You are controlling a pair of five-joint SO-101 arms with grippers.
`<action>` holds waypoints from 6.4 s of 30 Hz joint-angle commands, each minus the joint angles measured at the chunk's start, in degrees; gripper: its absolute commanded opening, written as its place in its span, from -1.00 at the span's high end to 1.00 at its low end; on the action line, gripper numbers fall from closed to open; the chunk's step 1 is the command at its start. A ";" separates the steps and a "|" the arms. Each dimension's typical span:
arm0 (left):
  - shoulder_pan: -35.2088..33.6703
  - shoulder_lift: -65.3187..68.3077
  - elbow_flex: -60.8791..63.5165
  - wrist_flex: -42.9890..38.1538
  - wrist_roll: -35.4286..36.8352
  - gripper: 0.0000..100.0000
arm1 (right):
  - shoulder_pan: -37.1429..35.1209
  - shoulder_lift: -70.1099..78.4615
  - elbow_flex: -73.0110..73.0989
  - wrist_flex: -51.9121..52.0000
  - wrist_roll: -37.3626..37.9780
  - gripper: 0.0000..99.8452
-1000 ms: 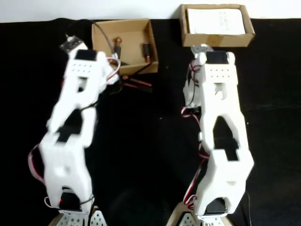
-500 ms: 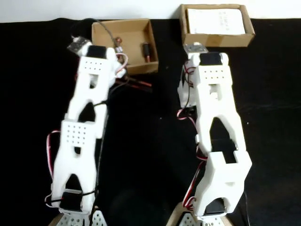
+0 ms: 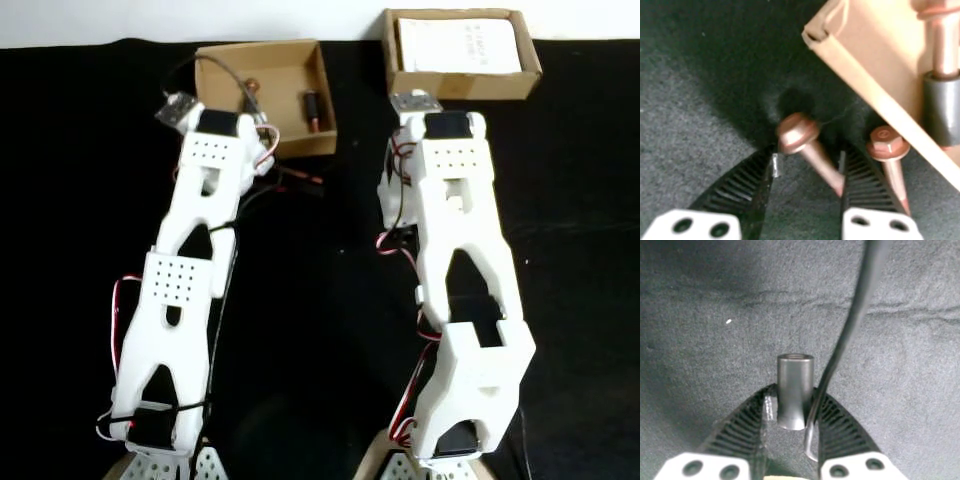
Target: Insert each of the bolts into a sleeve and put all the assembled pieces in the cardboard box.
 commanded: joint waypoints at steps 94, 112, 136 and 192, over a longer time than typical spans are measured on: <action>1.54 -65.63 93.67 -32.18 -52.04 0.72 | -15.96 -33.27 74.77 -44.35 0.09 0.99; 1.63 -60.26 91.47 -20.57 -61.01 0.66 | -15.96 -33.27 74.77 -44.35 0.09 0.99; 2.95 -55.87 92.70 -30.86 -59.43 0.98 | -14.64 -33.80 74.33 -44.35 0.09 0.99; 26.42 -125.49 111.96 -51.96 -52.75 0.98 | -22.20 -102.73 112.04 -95.78 -7.38 0.99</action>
